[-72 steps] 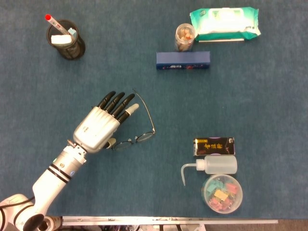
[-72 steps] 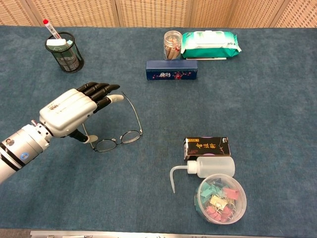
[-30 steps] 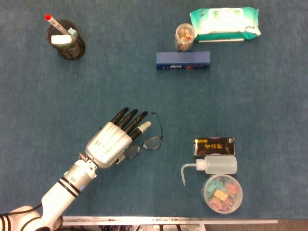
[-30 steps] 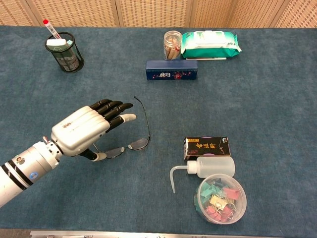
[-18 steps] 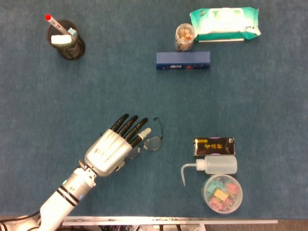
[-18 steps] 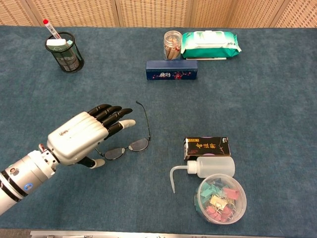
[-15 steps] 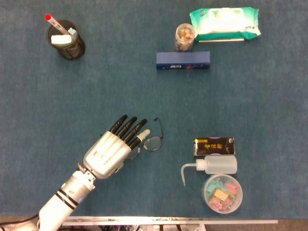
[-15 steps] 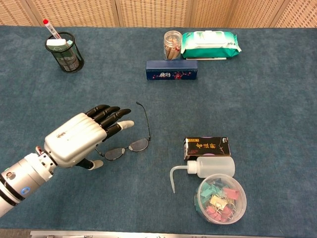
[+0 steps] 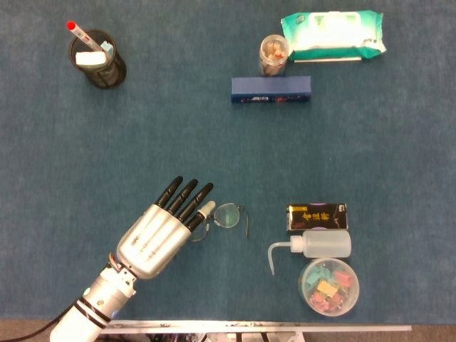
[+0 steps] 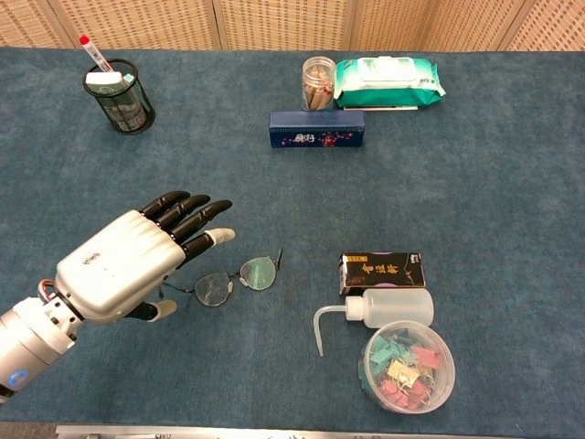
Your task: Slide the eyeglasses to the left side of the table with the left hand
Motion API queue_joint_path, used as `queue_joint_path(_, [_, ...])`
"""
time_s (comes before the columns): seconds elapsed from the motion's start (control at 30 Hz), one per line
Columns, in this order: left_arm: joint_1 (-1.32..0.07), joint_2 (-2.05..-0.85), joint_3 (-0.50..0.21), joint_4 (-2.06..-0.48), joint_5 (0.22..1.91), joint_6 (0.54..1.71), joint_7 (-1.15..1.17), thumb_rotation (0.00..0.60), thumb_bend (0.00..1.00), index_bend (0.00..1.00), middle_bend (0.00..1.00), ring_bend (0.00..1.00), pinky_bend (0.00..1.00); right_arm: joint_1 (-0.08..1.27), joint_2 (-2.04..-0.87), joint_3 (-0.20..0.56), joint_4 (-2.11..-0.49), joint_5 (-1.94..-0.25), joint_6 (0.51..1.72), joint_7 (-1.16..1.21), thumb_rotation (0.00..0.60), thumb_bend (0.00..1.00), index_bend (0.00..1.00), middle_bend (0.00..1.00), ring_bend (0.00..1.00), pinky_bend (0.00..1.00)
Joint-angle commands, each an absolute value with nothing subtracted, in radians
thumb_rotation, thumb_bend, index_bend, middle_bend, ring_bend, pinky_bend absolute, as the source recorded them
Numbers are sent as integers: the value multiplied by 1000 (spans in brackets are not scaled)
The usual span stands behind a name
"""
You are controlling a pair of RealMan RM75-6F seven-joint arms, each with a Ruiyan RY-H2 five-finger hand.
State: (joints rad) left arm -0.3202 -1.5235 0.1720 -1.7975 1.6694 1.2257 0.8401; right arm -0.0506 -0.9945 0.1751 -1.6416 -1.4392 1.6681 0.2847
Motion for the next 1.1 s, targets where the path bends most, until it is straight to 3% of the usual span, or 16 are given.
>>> queue_joint_path(0.03, [-315,-1511,169,-1815,1681,1233,850,600,123,151,0,0,80,-50,-994,175,-1642,-1439,1666,285,600,0,357,365,267,447])
queue_joint_path(1.1, [-276,-1407,91,-1815,1629,1273,824,600,123,154,0,0,80,-38,-1002,170,-1643,-1444,1646,260,600,0,357,365,267,447])
